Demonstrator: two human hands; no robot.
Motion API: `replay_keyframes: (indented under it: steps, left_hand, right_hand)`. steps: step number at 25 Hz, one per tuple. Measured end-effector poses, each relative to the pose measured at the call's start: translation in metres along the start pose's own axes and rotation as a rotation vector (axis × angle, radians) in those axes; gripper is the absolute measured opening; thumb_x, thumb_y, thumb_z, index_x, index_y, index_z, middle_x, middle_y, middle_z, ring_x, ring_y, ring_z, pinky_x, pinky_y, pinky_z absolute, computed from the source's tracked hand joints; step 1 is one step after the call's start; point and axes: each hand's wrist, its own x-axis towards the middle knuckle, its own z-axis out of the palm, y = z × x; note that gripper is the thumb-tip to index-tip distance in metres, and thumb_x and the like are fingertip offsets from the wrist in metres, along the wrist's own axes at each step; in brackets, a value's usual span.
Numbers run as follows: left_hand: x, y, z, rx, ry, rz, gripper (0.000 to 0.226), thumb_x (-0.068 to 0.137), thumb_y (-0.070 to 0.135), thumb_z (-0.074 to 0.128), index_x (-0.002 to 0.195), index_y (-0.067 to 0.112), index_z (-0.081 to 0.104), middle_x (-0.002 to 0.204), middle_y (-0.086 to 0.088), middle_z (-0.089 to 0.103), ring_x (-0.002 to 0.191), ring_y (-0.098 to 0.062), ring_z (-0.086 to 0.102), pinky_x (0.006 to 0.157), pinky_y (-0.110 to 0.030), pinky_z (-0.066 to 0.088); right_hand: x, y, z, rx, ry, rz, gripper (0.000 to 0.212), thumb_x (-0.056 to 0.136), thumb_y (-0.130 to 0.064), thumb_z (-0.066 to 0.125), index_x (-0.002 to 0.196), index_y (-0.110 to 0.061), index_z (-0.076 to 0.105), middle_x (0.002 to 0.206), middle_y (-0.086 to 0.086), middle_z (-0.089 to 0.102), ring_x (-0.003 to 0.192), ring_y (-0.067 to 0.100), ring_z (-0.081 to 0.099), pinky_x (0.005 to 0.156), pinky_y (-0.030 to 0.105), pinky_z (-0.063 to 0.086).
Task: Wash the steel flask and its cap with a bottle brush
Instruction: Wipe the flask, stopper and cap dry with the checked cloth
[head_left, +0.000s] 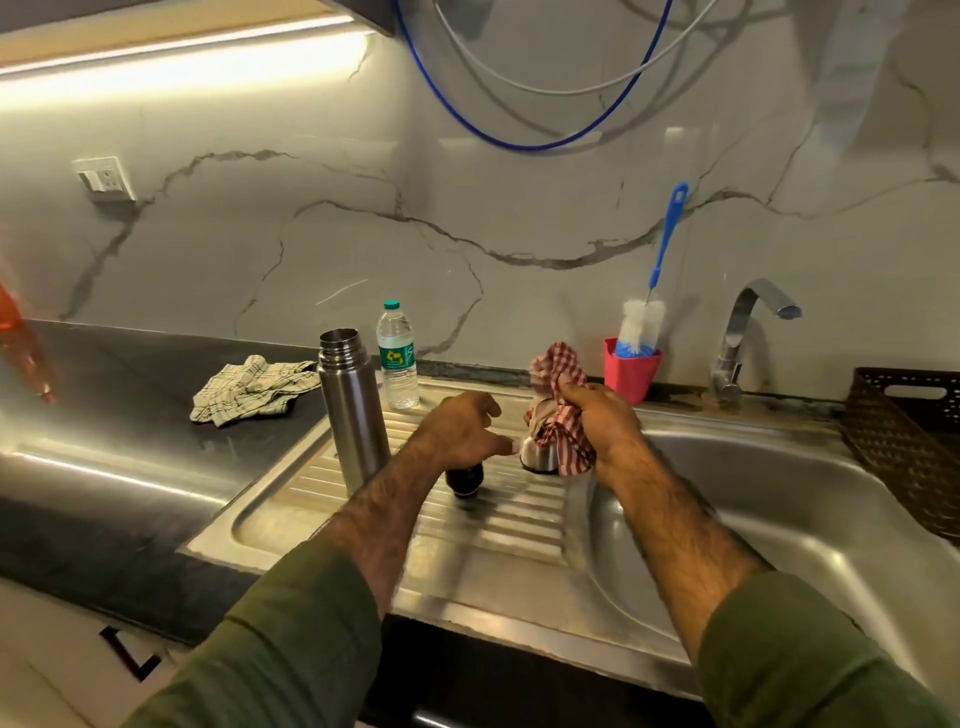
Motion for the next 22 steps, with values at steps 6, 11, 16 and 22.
replay_keyframes:
  steps: [6,11,16,22]
  left_hand:
    - [0.030,0.033,0.028,0.148,-0.116,0.047,0.076,0.079,0.038,0.088,0.146,0.023,0.057,0.139,-0.001,0.066,0.122,-0.024,0.062,0.103,-0.038,0.054]
    - [0.047,0.049,0.045,0.274,-0.192,0.099,0.075,0.079,0.040,0.082,0.146,0.018,0.058,0.142,-0.005,0.065,0.125,-0.029,0.062,0.103,-0.040,0.054]
    - [0.055,0.060,0.057,-0.116,-0.119,0.061,0.040,0.068,0.040,0.087,0.101,0.020,0.075,0.098,0.000,0.075,0.094,-0.021,0.070,0.081,-0.035,0.058]
    - [0.030,0.101,0.091,-0.997,-0.108,0.052,0.028,0.082,0.019,0.087,0.107,0.012,0.077,0.099,-0.006,0.081,0.096,-0.027,0.078,0.092,-0.046,0.061]
  right_hand:
    - [-0.001,-0.009,-0.061,0.370,0.052,0.076,0.039,0.100,-0.040,0.064,0.121,-0.008,0.073,0.106,0.014,0.079,0.087,0.025,0.076,0.086,0.043,0.061]
    - [-0.012,-0.004,-0.107,0.371,-0.007,0.056,0.045,0.100,-0.048,0.062,0.124,-0.012,0.072,0.117,0.015,0.077,0.108,0.033,0.074,0.101,0.050,0.056]
    - [-0.008,0.001,-0.126,0.263,0.076,-0.043,0.039,0.098,-0.049,0.063,0.124,-0.022,0.071,0.113,0.005,0.079,0.109,0.028,0.074,0.102,0.050,0.055]
    - [-0.016,0.012,-0.110,-0.426,0.079,-0.606,0.044,0.100,-0.043,0.061,0.143,-0.033,0.060,0.141,-0.009,0.059,0.127,0.011,0.059,0.097,0.027,0.052]
